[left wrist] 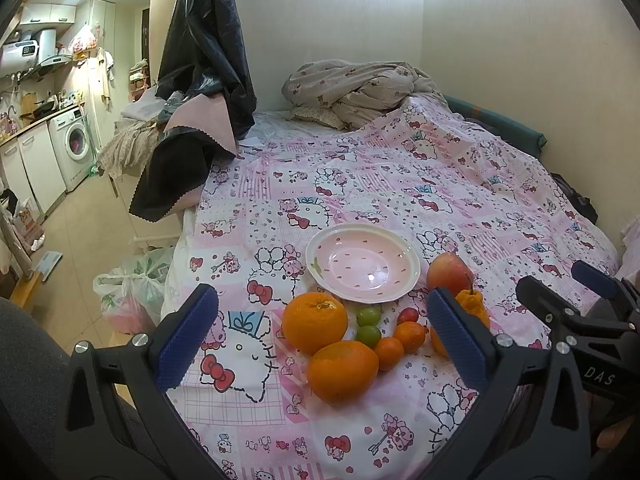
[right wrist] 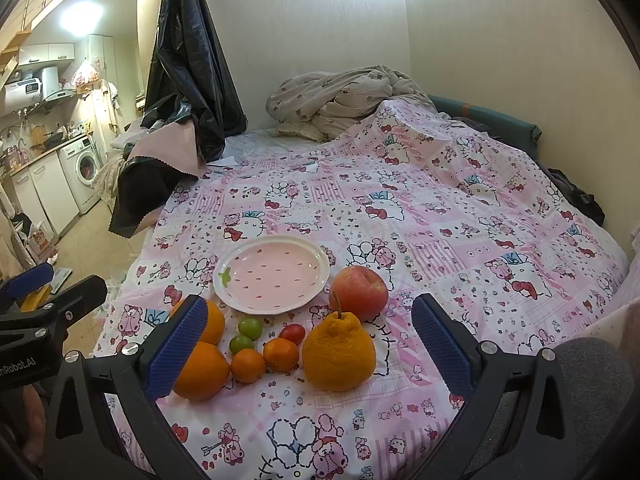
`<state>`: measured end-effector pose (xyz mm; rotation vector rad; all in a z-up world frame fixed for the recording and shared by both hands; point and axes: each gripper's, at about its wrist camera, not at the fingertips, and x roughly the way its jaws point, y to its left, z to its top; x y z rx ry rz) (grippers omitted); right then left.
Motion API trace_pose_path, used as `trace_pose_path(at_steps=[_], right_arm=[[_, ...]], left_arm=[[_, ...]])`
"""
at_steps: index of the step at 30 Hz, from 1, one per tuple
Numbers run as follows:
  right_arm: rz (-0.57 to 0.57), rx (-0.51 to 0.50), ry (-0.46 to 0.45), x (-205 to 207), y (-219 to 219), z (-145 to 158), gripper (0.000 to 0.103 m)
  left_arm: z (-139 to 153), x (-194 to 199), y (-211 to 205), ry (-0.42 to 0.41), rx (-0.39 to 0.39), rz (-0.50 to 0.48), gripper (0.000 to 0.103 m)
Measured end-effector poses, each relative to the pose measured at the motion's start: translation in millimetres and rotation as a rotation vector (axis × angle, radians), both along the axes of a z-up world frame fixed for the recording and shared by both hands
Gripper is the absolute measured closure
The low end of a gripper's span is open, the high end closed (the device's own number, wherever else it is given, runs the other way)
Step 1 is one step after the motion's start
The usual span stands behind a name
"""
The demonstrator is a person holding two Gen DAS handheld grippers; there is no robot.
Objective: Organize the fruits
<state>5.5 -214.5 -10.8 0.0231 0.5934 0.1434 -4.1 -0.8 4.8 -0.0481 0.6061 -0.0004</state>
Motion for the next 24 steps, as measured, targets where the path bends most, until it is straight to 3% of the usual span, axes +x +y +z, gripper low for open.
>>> trace_pose_path(at_steps=[24], right_arm=[[-0.001, -0.001, 0.000, 0.0, -0.1, -0.3, 0.000]], left_arm=[[3.1, 0.5, 0.0, 0.002, 0.004, -0.005, 0.000]])
